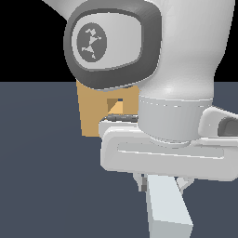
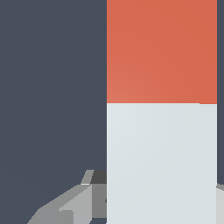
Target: Insert the peg into the horizontal hole in a box.
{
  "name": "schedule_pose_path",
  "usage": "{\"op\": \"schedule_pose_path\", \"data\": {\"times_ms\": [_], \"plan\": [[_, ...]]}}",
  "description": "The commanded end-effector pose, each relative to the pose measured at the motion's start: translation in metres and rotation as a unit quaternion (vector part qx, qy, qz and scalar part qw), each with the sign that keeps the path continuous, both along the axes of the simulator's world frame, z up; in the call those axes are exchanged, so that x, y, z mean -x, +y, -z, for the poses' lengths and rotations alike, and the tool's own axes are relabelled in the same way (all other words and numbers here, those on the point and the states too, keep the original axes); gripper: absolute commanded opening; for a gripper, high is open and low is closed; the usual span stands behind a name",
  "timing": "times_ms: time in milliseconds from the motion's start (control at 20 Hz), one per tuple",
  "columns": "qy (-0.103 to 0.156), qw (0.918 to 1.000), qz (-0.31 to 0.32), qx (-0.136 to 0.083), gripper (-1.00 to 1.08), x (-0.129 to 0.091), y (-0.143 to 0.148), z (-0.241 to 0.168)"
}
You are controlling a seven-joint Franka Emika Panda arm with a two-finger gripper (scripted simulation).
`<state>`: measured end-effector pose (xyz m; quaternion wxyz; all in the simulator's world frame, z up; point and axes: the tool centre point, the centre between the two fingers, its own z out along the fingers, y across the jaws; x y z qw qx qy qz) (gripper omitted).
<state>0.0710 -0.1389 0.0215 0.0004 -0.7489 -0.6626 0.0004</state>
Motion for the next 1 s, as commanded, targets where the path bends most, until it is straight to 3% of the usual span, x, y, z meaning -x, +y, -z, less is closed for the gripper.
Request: {"op": "schedule_pose_path", "data": {"times_ms": [0, 500, 950], "plan": [[0.0, 1.0, 0.0, 0.0, -1.0, 0.0, 0.0, 0.0], [0.0, 1.0, 0.0, 0.0, -1.0, 0.007, 0.003, -0.006], [0.0, 1.0, 0.002, 0.0, -1.0, 0.032, 0.013, -0.027]]}}
